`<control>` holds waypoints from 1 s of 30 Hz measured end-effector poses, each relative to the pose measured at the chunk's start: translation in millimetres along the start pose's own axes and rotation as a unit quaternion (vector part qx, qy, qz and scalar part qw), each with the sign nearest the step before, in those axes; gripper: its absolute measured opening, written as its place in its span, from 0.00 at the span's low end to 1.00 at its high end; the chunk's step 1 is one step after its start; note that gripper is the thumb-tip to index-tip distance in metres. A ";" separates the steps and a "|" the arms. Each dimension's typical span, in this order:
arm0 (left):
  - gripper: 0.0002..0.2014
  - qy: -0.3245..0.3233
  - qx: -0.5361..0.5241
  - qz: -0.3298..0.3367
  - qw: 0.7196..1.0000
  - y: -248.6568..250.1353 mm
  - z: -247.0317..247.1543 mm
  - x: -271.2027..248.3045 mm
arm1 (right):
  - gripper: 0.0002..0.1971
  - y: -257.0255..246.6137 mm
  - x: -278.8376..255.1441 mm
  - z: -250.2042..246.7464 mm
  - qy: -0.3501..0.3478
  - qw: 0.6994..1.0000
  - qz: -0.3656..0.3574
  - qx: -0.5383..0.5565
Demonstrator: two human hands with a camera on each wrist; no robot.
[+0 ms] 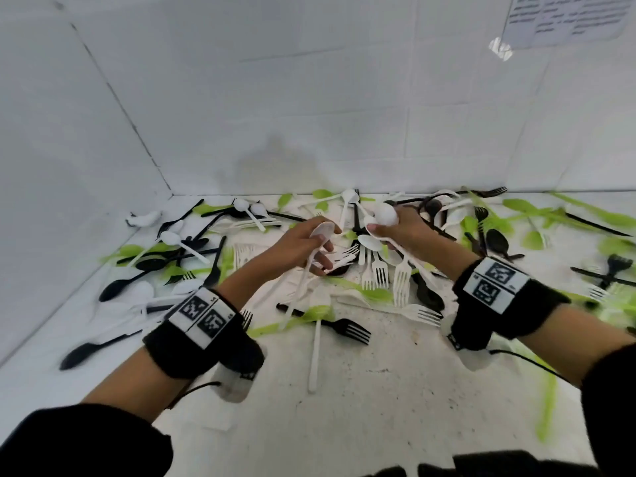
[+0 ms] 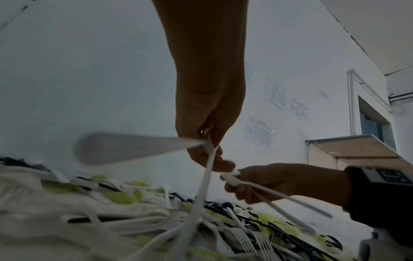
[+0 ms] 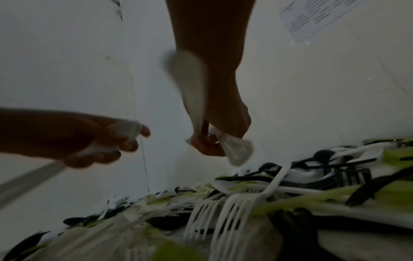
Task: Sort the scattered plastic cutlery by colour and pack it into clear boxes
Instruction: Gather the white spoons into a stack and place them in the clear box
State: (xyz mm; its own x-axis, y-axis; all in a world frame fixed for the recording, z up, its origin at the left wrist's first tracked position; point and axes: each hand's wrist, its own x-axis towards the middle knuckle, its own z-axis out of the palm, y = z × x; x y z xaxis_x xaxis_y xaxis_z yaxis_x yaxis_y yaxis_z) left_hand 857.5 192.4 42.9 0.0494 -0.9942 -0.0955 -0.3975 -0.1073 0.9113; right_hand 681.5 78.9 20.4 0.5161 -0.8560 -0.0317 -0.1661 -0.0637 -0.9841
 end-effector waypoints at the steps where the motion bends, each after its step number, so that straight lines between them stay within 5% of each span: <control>1: 0.11 0.012 0.027 0.005 1.000 4.2 -2.1 0.5 | 0.07 4.4 5.0 4.6 -0.024 1.000 0.000 0.004; 6: 0.10 0.041 0.089 0.004 0.995 4.9 -9.0 4.8 | 0.08 21.7 45.8 12.4 -0.004 0.993 0.106 0.059; 10: 0.04 0.027 0.099 -0.014 0.995 -2.0 -9.2 2.3 | 0.15 24.3 59.7 13.3 0.053 0.986 0.058 -0.150; 14: 0.02 0.032 0.096 -0.043 0.994 -6.2 -10.5 2.1 | 0.24 25.0 58.0 16.4 0.015 0.980 0.107 -0.169; 17: 0.01 0.041 0.169 -0.066 0.983 -14.4 -9.4 3.9 | 0.19 30.6 54.5 16.6 -0.008 0.967 0.045 -0.252; 20: 0.04 0.029 0.250 -0.082 0.964 -28.8 -4.1 4.9 | 0.27 37.0 49.7 14.7 -0.020 0.917 0.002 -0.398; 23: 0.10 0.003 0.285 -0.101 0.953 -42.9 3.6 5.0 | 0.23 37.8 44.8 17.9 -0.014 0.888 -0.016 -0.458; 30: 0.21 -0.011 0.403 -0.083 0.911 -51.4 19.4 4.3 | 0.31 18.5 35.2 12.5 0.044 0.923 -0.090 -0.371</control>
State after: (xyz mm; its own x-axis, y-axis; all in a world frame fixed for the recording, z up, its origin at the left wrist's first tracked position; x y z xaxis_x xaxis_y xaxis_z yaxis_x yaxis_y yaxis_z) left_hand 860.4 193.5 -12.1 0.1549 -0.9627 -0.2219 -0.9306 -0.2176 0.2943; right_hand 707.1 54.0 -1.2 0.5266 -0.8335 0.1674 -0.6315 -0.5153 -0.5794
